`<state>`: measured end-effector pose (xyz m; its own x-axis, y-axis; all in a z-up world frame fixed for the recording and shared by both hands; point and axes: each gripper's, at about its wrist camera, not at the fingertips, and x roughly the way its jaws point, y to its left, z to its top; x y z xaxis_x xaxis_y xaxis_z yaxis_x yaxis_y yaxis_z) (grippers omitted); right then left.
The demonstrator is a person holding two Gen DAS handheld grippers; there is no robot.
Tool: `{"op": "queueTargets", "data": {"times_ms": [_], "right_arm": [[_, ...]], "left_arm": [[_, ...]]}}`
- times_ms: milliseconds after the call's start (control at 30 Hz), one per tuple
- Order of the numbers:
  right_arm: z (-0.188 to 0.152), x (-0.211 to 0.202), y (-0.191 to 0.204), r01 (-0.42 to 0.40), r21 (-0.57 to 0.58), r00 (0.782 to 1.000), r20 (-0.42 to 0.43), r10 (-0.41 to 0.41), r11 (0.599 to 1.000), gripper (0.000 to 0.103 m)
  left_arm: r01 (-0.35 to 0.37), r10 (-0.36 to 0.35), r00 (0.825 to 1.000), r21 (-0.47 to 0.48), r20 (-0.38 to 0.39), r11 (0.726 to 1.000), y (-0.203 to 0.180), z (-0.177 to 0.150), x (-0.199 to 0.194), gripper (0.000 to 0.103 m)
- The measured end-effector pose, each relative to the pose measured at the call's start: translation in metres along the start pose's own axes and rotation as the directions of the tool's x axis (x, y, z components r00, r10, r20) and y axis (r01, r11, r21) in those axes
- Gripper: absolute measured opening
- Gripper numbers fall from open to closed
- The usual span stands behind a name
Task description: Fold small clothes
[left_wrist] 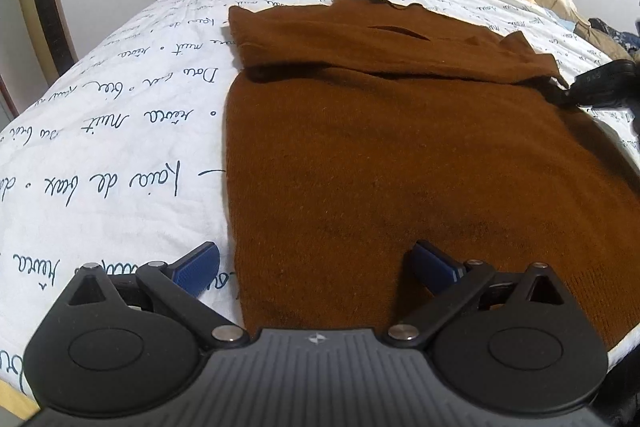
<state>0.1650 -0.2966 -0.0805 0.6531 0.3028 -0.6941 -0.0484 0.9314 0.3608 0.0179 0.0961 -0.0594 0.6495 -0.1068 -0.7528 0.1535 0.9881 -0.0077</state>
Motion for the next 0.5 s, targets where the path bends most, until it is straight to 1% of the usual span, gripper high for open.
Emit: {"op": "queueTargets", "data": {"times_ms": [33,100,133,167,200,233,267,333,367,433,500], "right_arm": [[-0.002,0.003,-0.009,-0.001,0.026,0.999,0.033,0.0,1.0,0.0],[0.002,-0.003,-0.026,0.033,0.106,0.998,0.051,-0.039,0.994,0.0],[0.005,-0.009,-0.029,0.056,0.124,0.997,0.051,-0.062,0.991,0.0],[0.007,-0.016,-0.028,0.078,0.115,0.994,0.062,-0.086,0.99,0.002],[0.01,-0.024,-0.024,0.106,0.102,0.989,0.088,-0.115,0.989,0.007],[0.014,-0.032,-0.02,0.119,0.093,0.984,0.123,-0.13,0.988,0.018],[0.017,-0.04,-0.015,0.129,0.092,0.977,0.159,-0.143,0.987,0.018],[0.029,-0.05,-0.006,0.104,0.074,0.968,0.221,-0.118,0.992,0.018],[0.036,-0.048,0.002,0.067,0.054,0.969,0.235,-0.078,0.996,0.02],[0.051,-0.032,0.02,0.015,0.013,0.978,0.21,-0.017,1.0,0.022],[0.063,-0.001,0.035,-0.024,-0.036,0.987,0.16,0.03,0.999,0.022]], "left_arm": [[0.0,0.0,1.0,-0.001,0.0,1.0,0.001,-0.001,-0.001,0.103],[0.004,-0.004,1.0,0.004,-0.001,1.0,0.002,0.0,-0.003,0.103],[0.003,-0.003,1.0,0.012,0.0,1.0,0.003,0.002,-0.005,0.103],[-0.003,0.003,1.0,0.018,0.007,1.0,0.003,0.005,-0.006,0.103],[-0.005,0.005,1.0,0.024,0.02,1.0,0.004,0.009,-0.008,0.103],[-0.003,0.002,0.999,0.029,0.036,1.0,0.005,0.016,-0.01,0.103],[0.002,-0.003,0.999,0.03,0.051,1.0,0.007,0.023,-0.012,0.103],[0.033,-0.035,0.996,0.023,0.078,0.999,0.012,0.043,-0.011,0.103],[0.047,-0.048,0.995,0.015,0.088,0.999,0.014,0.054,-0.009,0.103],[0.054,-0.054,0.992,-0.003,0.113,0.999,0.017,0.082,0.004,0.103],[0.03,-0.025,0.99,-0.036,0.142,0.999,0.021,0.116,0.029,0.103]]}}
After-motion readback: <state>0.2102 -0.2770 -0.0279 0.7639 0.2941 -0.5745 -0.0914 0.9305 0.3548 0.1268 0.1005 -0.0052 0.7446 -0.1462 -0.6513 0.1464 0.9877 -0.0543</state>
